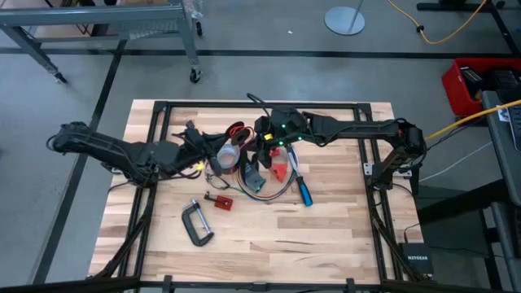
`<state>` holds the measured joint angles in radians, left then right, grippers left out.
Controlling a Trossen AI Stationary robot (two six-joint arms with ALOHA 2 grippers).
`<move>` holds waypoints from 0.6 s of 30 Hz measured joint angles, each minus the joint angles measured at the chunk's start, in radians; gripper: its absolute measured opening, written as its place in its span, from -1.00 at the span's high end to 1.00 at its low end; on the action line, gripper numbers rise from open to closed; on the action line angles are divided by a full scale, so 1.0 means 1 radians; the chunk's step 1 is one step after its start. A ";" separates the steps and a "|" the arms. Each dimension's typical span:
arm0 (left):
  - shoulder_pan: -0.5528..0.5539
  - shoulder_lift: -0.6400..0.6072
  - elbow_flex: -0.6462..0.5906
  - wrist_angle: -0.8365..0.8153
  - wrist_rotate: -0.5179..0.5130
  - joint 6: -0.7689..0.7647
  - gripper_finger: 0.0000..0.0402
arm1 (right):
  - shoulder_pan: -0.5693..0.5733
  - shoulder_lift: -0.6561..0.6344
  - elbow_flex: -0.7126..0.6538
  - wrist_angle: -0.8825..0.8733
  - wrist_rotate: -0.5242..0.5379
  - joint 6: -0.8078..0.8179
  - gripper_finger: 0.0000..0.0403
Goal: Coil cords
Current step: Coil the red wire cable onto the black spool
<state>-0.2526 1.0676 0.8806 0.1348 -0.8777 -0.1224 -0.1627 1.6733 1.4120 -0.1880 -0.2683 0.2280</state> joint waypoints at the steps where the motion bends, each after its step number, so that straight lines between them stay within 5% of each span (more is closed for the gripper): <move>1: 0.000 0.007 0.000 0.006 -0.002 0.003 1.00 | 0.000 0.000 0.000 0.005 0.005 0.001 1.00; 11: 0.000 0.039 0.000 0.041 -0.012 0.038 1.00 | 0.000 0.000 0.000 0.004 0.004 0.002 0.99; 18: -0.016 -0.024 0.000 0.033 -0.111 0.116 1.00 | -0.001 0.000 0.000 0.005 0.005 -0.054 0.80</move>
<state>-0.2691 1.0438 0.8803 0.1673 -0.9890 -0.0064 -0.1638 1.6730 1.4120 -0.1833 -0.2634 0.1742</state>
